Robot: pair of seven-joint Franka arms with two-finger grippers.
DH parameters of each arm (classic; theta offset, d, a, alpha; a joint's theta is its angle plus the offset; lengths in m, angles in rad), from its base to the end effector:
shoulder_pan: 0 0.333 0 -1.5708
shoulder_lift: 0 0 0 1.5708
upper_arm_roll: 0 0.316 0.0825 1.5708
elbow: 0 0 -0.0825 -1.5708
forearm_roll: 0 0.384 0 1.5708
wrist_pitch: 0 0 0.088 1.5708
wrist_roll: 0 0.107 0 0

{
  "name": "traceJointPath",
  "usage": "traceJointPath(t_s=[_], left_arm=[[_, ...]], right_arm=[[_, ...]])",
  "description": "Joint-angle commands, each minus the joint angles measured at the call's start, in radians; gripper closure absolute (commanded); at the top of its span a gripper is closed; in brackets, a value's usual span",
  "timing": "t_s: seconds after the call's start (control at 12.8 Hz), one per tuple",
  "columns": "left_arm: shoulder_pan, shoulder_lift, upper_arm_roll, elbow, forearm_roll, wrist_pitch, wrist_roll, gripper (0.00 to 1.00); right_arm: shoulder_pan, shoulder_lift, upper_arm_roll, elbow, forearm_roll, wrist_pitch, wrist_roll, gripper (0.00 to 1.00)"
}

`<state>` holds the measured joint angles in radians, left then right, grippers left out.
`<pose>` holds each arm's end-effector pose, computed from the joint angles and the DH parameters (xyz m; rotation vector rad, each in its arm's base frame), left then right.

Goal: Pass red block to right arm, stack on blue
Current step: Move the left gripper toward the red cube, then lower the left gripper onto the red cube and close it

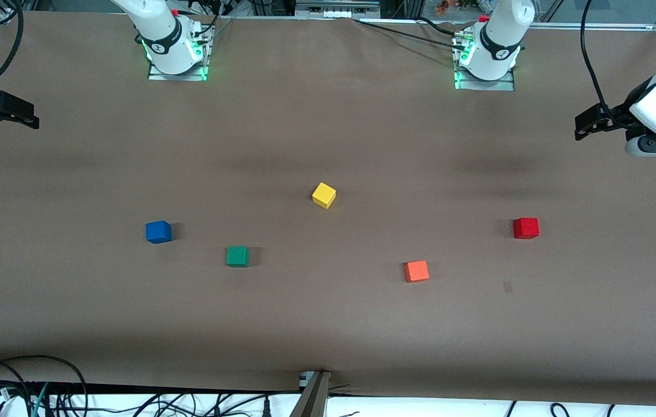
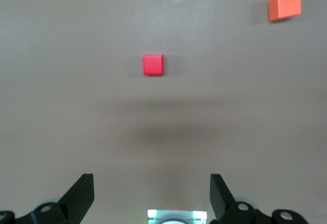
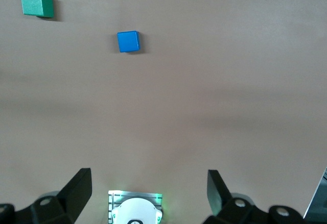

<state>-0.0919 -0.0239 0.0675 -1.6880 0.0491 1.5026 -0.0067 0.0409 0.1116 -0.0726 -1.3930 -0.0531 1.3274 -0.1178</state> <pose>0.5346 -0.0071 0.5776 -3.0815 0.0285 0.2483 0.5621 -0.0219 0.6251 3.0794 0.1195 -0.2795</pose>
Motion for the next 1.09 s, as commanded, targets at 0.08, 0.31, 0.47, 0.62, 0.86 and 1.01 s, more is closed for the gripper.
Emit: traceJointPath(t_s=[0.08,0.31,0.47,0.62,0.86,1.01], left_arm=[[-0.003,0.054,0.003,0.008,0.003,-0.065,0.024,0.00],[0.001,0.151,0.003,-0.009,-0.012,-0.038,0.022,0.00],[0.003,0.183,0.005,-0.047,-0.025,0.090,0.024,0.00],[0.017,0.193,0.005,-0.128,-0.012,0.285,0.025,0.00],[0.029,0.240,0.006,-0.162,-0.012,0.418,0.024,0.00],[0.067,0.283,0.005,-0.177,-0.012,0.508,0.022,0.00]], right_arm=[[-0.006,0.011,0.002,0.026,0.012,-0.008,-0.003,0.00],[-0.007,0.011,0.001,0.026,0.010,-0.010,-0.003,0.00],[-0.007,0.011,0.001,0.026,0.012,-0.008,-0.003,0.00],[-0.007,0.011,0.001,0.026,0.012,-0.008,-0.003,0.00],[-0.009,0.011,0.001,0.026,0.012,-0.008,-0.003,0.00],[-0.009,0.011,0.000,0.026,0.012,-0.008,-0.003,0.00]])
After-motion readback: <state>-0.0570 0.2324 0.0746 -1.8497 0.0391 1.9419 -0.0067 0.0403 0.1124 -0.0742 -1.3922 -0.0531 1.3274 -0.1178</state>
